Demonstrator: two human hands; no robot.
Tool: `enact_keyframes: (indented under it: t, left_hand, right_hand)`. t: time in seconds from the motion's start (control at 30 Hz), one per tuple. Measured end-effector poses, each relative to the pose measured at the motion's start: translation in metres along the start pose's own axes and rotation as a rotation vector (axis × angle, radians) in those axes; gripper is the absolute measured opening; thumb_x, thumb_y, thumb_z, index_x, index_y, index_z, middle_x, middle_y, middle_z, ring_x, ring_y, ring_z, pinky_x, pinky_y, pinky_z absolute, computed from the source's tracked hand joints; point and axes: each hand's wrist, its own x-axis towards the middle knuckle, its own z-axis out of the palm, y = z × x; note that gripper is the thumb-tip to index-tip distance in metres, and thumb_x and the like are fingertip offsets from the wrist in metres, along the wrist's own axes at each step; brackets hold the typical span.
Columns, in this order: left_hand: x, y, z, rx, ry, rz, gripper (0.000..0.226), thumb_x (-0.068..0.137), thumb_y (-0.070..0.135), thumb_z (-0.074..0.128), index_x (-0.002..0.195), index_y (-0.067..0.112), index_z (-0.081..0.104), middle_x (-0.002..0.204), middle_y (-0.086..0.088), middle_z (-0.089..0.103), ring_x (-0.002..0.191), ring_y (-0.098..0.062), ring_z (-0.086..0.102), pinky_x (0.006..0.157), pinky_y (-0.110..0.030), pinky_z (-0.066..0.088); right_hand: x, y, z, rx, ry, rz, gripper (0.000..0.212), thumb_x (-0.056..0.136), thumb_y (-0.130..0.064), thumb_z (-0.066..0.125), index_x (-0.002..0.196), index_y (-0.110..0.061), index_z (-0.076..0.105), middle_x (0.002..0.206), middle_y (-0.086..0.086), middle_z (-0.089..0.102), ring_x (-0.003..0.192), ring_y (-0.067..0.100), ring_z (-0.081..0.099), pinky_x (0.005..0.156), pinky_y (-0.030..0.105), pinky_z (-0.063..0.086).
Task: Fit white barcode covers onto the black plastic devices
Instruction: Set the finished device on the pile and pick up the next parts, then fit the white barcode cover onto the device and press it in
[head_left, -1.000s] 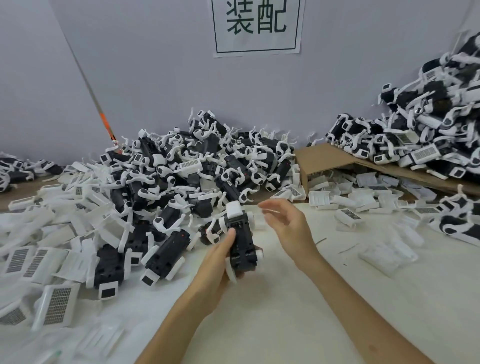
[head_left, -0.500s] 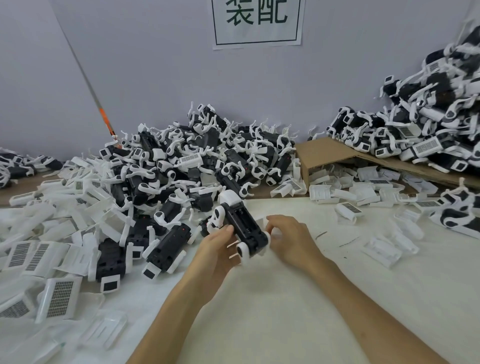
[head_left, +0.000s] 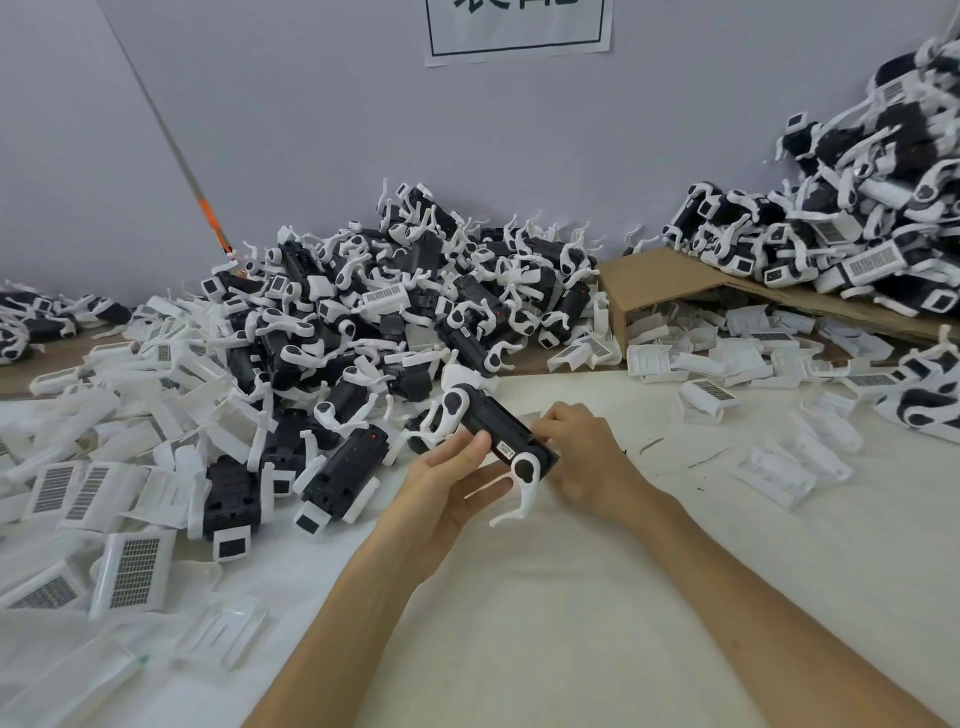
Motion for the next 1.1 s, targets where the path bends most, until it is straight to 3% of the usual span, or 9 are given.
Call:
enact_keyframes:
  t: [0.13,0.2,0.3,0.4,0.53,0.67,0.8,0.93,1.1]
  left_hand:
    - [-0.001,0.000,0.000,0.037,-0.016,0.024,0.030,0.087,0.030,0.069,0.112,0.014,0.073,0.116,-0.007,0.073,0.095,-0.017,0.072,0.076,-0.024,0.057]
    - [-0.002,-0.001,-0.001,0.061,-0.004,0.039,0.036,0.084,0.034,0.074,0.114,0.014,0.072,0.114,-0.007,0.073,0.093,-0.017,0.071,0.075,-0.025,0.057]
    - [-0.001,0.000,-0.002,0.088,0.037,0.061,0.043,0.077,0.042,0.077,0.112,0.018,0.073,0.110,-0.005,0.073,0.090,-0.015,0.068,0.072,-0.023,0.055]
    - [-0.001,0.000,-0.004,0.100,0.061,0.089,0.037,0.075,0.044,0.078,0.105,0.023,0.076,0.106,-0.002,0.073,0.085,-0.012,0.067,0.067,-0.020,0.053]
    - [-0.003,0.001,-0.002,0.179,0.113,0.119,0.024,0.081,0.042,0.074,0.101,0.029,0.077,0.096,0.004,0.073,0.080,-0.008,0.065,0.066,-0.019,0.049]
    - [-0.004,0.001,-0.002,0.188,0.154,0.134,0.024,0.080,0.040,0.080,0.102,0.030,0.078,0.088,0.004,0.069,0.074,-0.009,0.062,0.058,-0.017,0.047]
    - [-0.004,0.000,0.000,0.208,0.127,0.123,0.035,0.082,0.041,0.072,0.111,0.023,0.075,0.096,-0.002,0.071,0.078,-0.014,0.063,0.058,-0.017,0.047]
    - [-0.003,0.001,0.001,0.209,0.127,0.106,0.038,0.081,0.044,0.072,0.110,0.020,0.075,0.093,-0.007,0.068,0.081,-0.017,0.062,0.060,-0.022,0.047]
    - [-0.002,0.001,0.000,0.116,0.135,0.102,0.021,0.082,0.039,0.073,0.093,0.021,0.074,0.089,-0.002,0.070,0.075,-0.015,0.066,0.056,-0.022,0.050]
  right_hand:
    - [0.001,-0.006,-0.004,0.083,0.016,0.054,0.017,0.096,-0.011,0.058,0.110,-0.011,0.066,0.125,0.001,0.051,0.115,0.023,0.049,0.090,0.031,0.035]
    - [0.001,-0.008,-0.007,0.222,0.049,0.105,0.011,0.099,-0.020,0.056,0.103,-0.011,0.062,0.115,-0.001,0.055,0.105,0.024,0.057,0.083,0.031,0.040]
    - [0.000,-0.008,-0.012,0.420,0.076,0.137,0.010,0.094,-0.032,0.066,0.093,-0.026,0.056,0.095,-0.013,0.061,0.091,0.014,0.061,0.072,0.024,0.044]
    - [-0.003,-0.011,-0.019,0.544,0.129,0.123,0.030,0.082,-0.031,0.081,0.098,-0.036,0.056,0.098,-0.013,0.066,0.097,0.000,0.060,0.069,0.010,0.043]
    - [-0.003,-0.016,-0.030,0.690,0.139,0.061,0.051,0.075,-0.012,0.087,0.106,-0.041,0.057,0.103,-0.013,0.066,0.096,0.003,0.063,0.073,0.016,0.051]
    - [-0.003,-0.024,-0.037,0.871,0.126,0.030,0.051,0.076,0.004,0.082,0.109,-0.029,0.060,0.100,-0.011,0.067,0.075,0.008,0.064,0.073,0.023,0.055]
    - [-0.001,-0.029,-0.035,0.931,0.126,-0.006,0.025,0.085,0.001,0.075,0.092,-0.023,0.069,0.078,-0.013,0.071,0.075,0.006,0.067,0.074,0.020,0.053]
    - [-0.002,-0.031,-0.034,0.899,0.157,0.042,0.024,0.094,-0.004,0.066,0.093,-0.027,0.072,0.079,-0.019,0.070,0.080,0.001,0.064,0.075,0.016,0.049]
    - [-0.002,-0.028,-0.044,1.454,0.001,0.173,0.031,0.101,-0.003,0.046,0.114,-0.016,0.070,0.101,0.004,0.072,0.091,0.014,0.066,0.076,0.023,0.054]
